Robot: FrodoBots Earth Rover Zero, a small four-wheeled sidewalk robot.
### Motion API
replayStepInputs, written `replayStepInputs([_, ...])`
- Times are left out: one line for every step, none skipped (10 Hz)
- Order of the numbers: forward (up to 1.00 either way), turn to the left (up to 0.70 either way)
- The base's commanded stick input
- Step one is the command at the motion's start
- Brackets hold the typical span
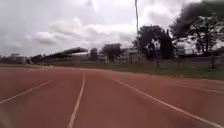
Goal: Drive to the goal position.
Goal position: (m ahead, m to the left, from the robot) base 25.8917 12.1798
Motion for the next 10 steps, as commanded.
replayStepInputs([0.7, -0.09])
replayStepInputs([0.7, -0.09])
replayStepInputs([0.7, 0.0])
replayStepInputs([0.7, 0.0])
replayStepInputs([0.7, 0.0])
replayStepInputs([0.7, 0.0])
replayStepInputs([0.7, 0.0])
replayStepInputs([0.7, 0.0])
replayStepInputs([0.7, 0.0])
replayStepInputs([0.7, 0.0])
